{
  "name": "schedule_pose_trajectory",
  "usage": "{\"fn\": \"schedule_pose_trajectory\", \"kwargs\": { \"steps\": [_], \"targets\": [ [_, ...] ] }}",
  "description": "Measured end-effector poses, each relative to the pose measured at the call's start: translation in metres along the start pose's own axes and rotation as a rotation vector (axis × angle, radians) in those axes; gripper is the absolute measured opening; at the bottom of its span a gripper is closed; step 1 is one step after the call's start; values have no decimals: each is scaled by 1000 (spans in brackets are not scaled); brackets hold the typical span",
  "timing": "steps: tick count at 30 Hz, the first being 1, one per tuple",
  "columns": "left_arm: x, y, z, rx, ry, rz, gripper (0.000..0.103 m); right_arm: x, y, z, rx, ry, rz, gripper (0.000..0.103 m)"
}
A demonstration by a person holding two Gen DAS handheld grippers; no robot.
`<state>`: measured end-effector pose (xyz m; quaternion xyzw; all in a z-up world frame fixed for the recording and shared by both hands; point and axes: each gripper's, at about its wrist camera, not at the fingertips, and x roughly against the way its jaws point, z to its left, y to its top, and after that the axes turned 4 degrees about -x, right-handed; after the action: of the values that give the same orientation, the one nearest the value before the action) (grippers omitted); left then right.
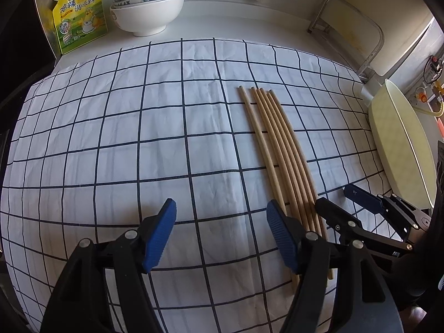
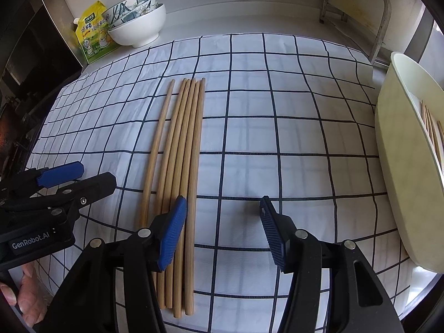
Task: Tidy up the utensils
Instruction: 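Close the left tool on one chopstick while the right tool grasps another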
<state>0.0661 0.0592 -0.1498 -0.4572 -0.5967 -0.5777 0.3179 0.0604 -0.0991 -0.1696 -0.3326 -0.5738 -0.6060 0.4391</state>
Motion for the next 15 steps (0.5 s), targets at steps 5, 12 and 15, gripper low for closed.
{"fn": "schedule_pose_trajectory", "kwargs": {
  "steps": [5,12,15],
  "targets": [
    [0,1,-6,-10,-8,-1,67,1,2,-9,-10,-4,-1,53],
    [-7,0,-19,-37,-6,12,68,2,3,-21,-27,-16,-9,53],
    [-11,0,-23,-46,-1,24,68,2,4,-29,-39,-26,-12,53]
  ]
}}
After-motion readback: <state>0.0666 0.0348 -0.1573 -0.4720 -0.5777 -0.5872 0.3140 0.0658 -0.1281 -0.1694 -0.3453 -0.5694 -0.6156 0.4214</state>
